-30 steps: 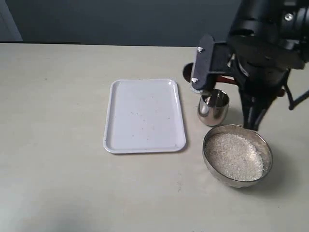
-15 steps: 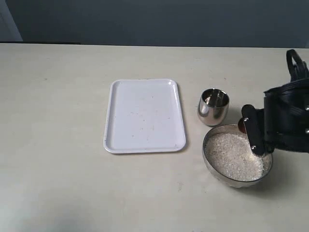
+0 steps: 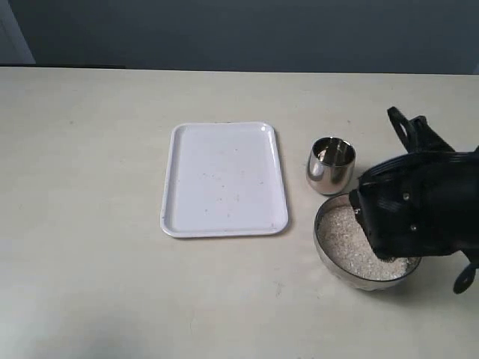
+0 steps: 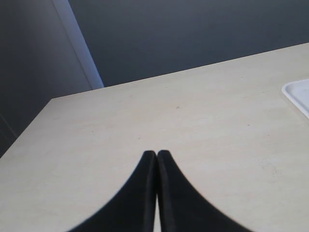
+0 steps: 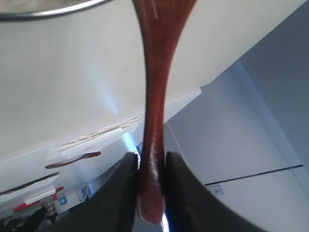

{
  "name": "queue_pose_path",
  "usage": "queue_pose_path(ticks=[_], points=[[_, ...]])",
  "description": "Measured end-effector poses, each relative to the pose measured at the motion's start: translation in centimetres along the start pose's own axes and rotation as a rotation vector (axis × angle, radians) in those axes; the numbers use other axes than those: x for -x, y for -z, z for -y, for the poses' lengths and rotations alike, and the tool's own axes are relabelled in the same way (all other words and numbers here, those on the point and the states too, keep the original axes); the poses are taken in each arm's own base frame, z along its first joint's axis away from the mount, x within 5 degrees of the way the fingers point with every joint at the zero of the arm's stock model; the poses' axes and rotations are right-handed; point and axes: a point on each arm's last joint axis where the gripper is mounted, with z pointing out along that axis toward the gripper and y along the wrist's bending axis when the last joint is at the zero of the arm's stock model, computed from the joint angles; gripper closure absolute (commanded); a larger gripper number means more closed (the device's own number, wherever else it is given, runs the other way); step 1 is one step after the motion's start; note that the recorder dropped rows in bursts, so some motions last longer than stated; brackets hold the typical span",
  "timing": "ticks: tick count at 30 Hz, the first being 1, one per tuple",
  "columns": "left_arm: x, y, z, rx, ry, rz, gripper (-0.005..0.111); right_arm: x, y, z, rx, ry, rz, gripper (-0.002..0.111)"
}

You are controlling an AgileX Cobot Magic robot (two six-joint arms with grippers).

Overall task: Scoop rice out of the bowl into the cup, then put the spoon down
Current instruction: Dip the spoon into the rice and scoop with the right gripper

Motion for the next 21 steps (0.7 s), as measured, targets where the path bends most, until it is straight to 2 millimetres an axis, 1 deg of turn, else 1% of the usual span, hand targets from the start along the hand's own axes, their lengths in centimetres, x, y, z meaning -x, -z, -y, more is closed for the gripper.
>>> queue_pose_path(ticks=[6,12,16,21], points=[[0.0,0.0,0.0,0.0,0.0,0.0,0.106,1.1,-0.4,-0.2,-0.001,0.053,-0.016,0.109],[0.0,0.0,0.0,0.0,0.0,0.0,0.106,1.2,-0.5,-0.2,-0.001,0.057,-0.017,0.109],[0.0,0.0,0.0,0.0,0.0,0.0,0.106,1.4,-0.2,-0.2,-0.009,0.065,-0.011,0.109],[0.0,0.0,0.0,0.0,0.0,0.0,0.106,1.9,0.7,-0.5,-0.017,0.092,0.01,0.109]])
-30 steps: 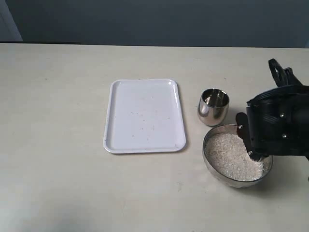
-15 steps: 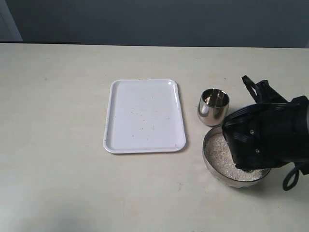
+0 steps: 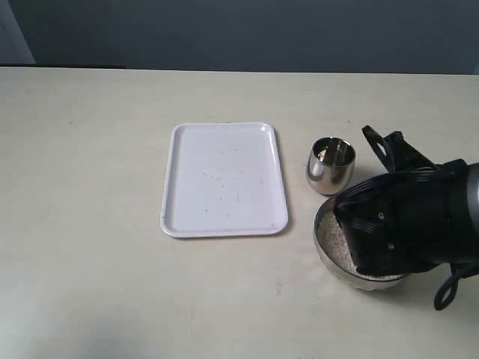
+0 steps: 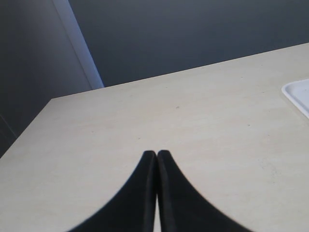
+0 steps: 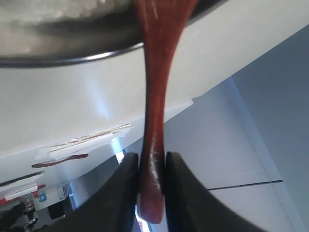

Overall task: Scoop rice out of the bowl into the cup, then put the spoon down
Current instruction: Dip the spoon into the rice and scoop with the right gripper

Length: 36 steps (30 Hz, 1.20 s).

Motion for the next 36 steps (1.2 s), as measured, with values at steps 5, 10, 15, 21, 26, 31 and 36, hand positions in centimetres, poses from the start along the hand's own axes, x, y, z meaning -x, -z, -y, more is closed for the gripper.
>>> queue_pose_path(ticks=[5,10,15,21,26,31,36], points=[[0.0,0.0,0.0,0.0,0.0,0.0,0.106,0.2,0.2,-0.3,0.028,-0.001,0.013,0.109],[0.0,0.0,0.0,0.0,0.0,0.0,0.106,0.4,0.3,-0.7,0.068,0.026,0.026,0.109],[0.0,0.0,0.0,0.0,0.0,0.0,0.106,0.5,0.3,-1.1,0.104,0.035,0.038,0.109],[0.0,0.0,0.0,0.0,0.0,0.0,0.106,0.5,0.4,-1.3,0.129,0.03,0.046,0.109],[0.0,0.0,0.0,0.0,0.0,0.0,0.106,0.6,0.4,-1.5,0.151,0.028,0.051,0.109],[0.0,0.0,0.0,0.0,0.0,0.0,0.106,0.6,0.4,-1.5,0.157,0.028,0.053,0.109],[0.0,0.0,0.0,0.0,0.0,0.0,0.106,0.6,0.5,-1.5,0.16,0.012,0.055,0.109]])
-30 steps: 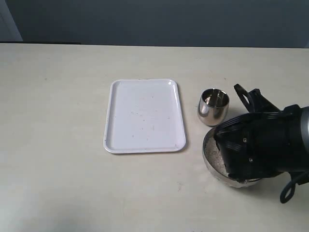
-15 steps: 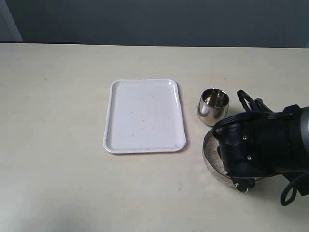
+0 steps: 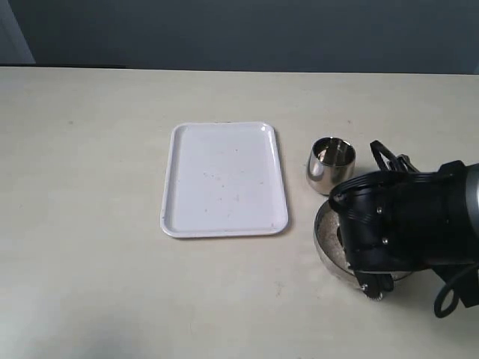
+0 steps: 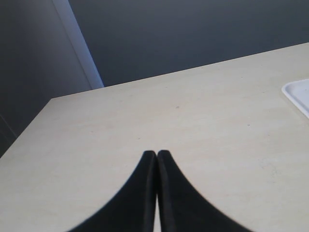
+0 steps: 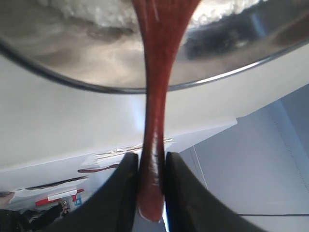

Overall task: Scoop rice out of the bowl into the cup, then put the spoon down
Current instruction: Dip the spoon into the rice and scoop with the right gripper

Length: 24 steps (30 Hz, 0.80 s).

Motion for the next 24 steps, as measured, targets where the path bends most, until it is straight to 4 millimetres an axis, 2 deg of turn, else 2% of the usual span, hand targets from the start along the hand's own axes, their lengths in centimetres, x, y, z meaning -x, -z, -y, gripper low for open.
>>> queue_pose_path(ticks=[5,14,24], points=[[0.0,0.0,0.0,0.0,0.0,0.0,0.106,0.0,0.5,0.8,-0.005,-0.035,0.019,0.109],[0.0,0.0,0.0,0.0,0.0,0.0,0.106,-1.0,-1.0,1.1,0.073,-0.105,0.011,0.109],[0.0,0.0,0.0,0.0,0.0,0.0,0.106,-1.1,-1.1,1.1,0.078,-0.109,0.007,0.109]])
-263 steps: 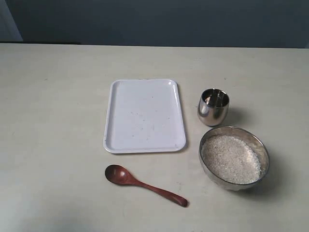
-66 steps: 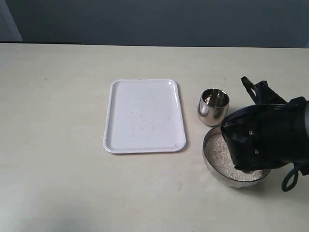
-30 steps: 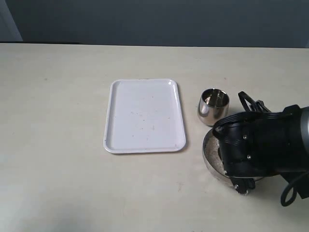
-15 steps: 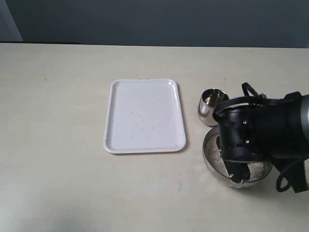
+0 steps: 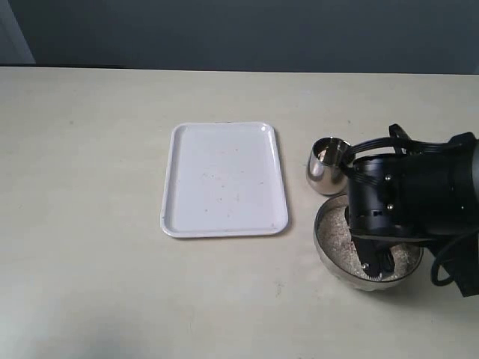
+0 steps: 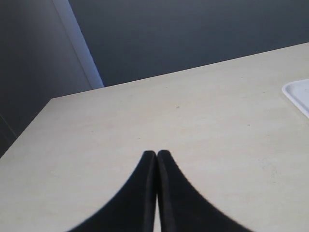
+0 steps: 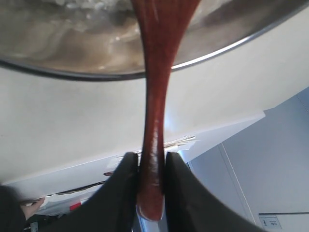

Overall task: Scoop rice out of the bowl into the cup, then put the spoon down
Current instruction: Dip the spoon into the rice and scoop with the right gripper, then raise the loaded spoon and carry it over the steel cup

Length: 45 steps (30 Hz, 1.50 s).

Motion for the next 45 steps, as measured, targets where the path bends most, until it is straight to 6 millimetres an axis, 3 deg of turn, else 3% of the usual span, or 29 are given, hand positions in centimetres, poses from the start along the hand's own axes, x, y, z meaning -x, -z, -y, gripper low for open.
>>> queue_pose_path(ticks=[13,22,35,45], points=[[0.0,0.0,0.0,0.0,0.0,0.0,0.106,0.1,0.2,0.1,0.026,-0.023,0.016,0.109],[0.0,0.0,0.0,0.0,0.0,0.0,0.106,-0.3,1.2,2.3,0.119,-0.129,0.115,0.109],[0.0,0.0,0.0,0.0,0.0,0.0,0.106,-0.8,0.1,1.8,0.303,-0.163,0.171,0.109],[0.0,0.0,0.0,0.0,0.0,0.0,0.106,-1.4,0.4,1.7,0.314,-0.177,0.201,0.109]])
